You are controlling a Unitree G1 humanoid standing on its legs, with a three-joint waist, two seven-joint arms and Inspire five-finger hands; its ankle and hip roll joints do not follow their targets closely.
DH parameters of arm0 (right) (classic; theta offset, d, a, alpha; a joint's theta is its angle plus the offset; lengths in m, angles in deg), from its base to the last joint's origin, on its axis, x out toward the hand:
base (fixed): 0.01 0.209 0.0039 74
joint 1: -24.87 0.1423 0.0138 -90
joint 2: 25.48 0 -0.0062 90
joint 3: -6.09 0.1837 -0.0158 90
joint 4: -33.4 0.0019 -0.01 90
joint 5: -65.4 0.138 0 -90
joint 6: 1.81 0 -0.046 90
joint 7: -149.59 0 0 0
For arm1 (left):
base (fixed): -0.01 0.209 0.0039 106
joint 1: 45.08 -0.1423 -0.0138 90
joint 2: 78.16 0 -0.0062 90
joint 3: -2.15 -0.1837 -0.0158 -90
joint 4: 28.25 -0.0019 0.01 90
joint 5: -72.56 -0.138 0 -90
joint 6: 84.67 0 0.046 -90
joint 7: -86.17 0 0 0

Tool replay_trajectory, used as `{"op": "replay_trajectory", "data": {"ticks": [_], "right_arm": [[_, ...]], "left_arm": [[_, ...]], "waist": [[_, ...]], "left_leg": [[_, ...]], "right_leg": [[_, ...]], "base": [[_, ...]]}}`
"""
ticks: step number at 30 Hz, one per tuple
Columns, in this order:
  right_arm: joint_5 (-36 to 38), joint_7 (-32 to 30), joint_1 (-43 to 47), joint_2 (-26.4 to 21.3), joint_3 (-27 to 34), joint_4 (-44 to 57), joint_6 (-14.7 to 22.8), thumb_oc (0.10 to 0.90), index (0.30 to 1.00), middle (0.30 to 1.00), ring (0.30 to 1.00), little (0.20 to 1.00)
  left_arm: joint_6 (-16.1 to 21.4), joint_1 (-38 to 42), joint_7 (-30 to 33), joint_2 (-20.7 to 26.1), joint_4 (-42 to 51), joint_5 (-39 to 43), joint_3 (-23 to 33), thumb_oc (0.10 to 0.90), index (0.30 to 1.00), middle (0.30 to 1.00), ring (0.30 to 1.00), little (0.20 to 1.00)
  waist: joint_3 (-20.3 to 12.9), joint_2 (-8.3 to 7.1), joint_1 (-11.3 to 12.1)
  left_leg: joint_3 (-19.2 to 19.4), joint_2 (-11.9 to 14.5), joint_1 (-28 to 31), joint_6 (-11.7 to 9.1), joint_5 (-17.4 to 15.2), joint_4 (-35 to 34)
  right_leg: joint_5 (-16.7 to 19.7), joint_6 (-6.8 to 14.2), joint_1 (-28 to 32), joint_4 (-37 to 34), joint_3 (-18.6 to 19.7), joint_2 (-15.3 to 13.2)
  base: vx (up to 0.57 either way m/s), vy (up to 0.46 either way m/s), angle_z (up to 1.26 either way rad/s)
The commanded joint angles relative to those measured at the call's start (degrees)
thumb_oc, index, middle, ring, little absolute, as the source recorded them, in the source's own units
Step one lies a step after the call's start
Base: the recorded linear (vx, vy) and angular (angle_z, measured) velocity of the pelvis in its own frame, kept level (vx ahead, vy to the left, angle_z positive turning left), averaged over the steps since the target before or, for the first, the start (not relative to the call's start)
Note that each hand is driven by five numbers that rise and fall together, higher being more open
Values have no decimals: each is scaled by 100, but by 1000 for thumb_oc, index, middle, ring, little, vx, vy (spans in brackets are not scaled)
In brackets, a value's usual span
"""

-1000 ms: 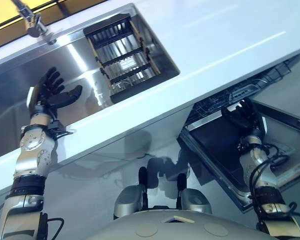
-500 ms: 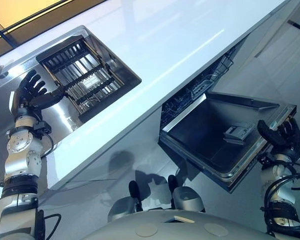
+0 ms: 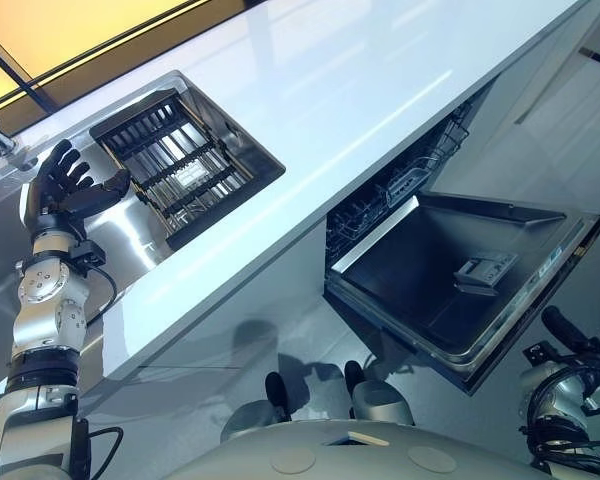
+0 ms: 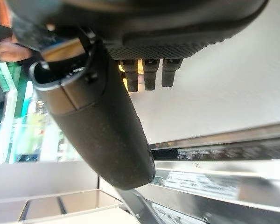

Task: Pick up plates and place into dishwasher.

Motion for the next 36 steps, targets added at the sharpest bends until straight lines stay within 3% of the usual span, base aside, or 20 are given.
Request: {"op": "replay_trajectory", "data": {"ticks": [1, 4, 10, 16, 20, 25, 30, 33, 35, 36], "right_arm": [[1639, 1343, 519, -192, 25, 175, 92, 800, 900, 900, 900, 900], [2547, 2385, 918, -307, -130, -85, -306, 800, 900, 900, 900, 900], [3351, 3116, 1584, -512, -346, -578, -735, 800, 900, 900, 900, 900], [3749, 3578, 2154, -464, -729, -681, -1164, 800, 900, 900, 900, 900], [4029, 3923, 2511, -322, -1157, -96, -1387, 800, 900, 900, 900, 900], [4266, 4284, 2624, -47, -1785, 1281, -1203, 800, 900, 900, 900, 900], [4140, 4235, 2761, 78, -2226, 2569, -1154, 800, 900, 900, 900, 900], [3732, 3684, 2916, 121, -2286, 2888, -661, 800, 900, 900, 900, 900], [2735, 2893, 2990, 123, -2242, 2957, -55, 800, 900, 900, 900, 900], [2073, 2505, 2966, 84, -2209, 3066, -25, 800, 900, 900, 900, 900]], "left_arm": [[773, 813, 38, 713, 60, 179, 15, 800, 900, 900, 900, 900], [1042, 1132, 72, 813, -181, 376, -44, 800, 900, 900, 900, 900], [1231, 1821, 120, 1040, -435, 614, -296, 800, 900, 900, 900, 900], [1111, 2491, 357, 1209, -499, 695, -650, 800, 900, 900, 900, 900], [1056, 2718, 448, 1228, -410, 628, -840, 800, 900, 900, 900, 900], [1017, 2698, 499, 1277, -208, 552, -913, 800, 900, 900, 900, 900], [1076, 2546, 575, 1153, -140, 392, -903, 800, 900, 900, 900, 900], [1068, 2526, 592, 1087, -161, 349, -902, 800, 900, 900, 900, 900], [1048, 2462, 599, 1037, -140, 310, -882, 800, 900, 900, 900, 900], [1011, 2363, 633, 1014, -41, 299, -832, 800, 900, 900, 900, 900]], "waist": [[71, 210, 216], [499, 371, 235], [1122, 499, 310], [1402, 468, 398], [1485, 372, 466], [1477, 193, 530], [1420, 65, 538], [1363, 39, 539], [1318, 44, 530], [1292, 44, 517]], "left_leg": [[-220, -418, -357, 222, -502, 374], [-278, -428, -783, 153, -459, 705], [-338, -478, -1391, 101, -442, 1184], [-460, -495, -1651, 113, -393, 1256], [-520, -466, -1716, 122, -351, 1229], [-529, -433, -1688, 182, -325, 1117], [-474, -442, -1603, 220, -320, 1041], [-433, -451, -1524, 232, -320, 965], [-405, -458, -1453, 241, -323, 912], [-383, -475, -1401, 256, -328, 878]], "right_leg": [[-760, 3, -662, 1191, -433, 291], [-870, -103, -1034, 1554, -455, 234], [-921, -242, -1531, 1929, -502, 192], [-868, -310, -1722, 1945, -595, 200], [-813, -319, -1751, 1907, -632, 195], [-718, -275, -1721, 1772, -664, 190], [-643, -219, -1675, 1660, -643, 184], [-624, -199, -1626, 1596, -614, 177], [-614, -188, -1588, 1565, -596, 176], [-598, -183, -1558, 1526, -566, 173]], "base": [[-67, -52, 16], [-201, -18, 17], [-192, -30, 12], [-97, -27, 7], [-52, -15, -3], [-24, -6, -8], [2, 48, -20], [27, 78, -21], [56, 116, -22], [55, 127, -13]]}}
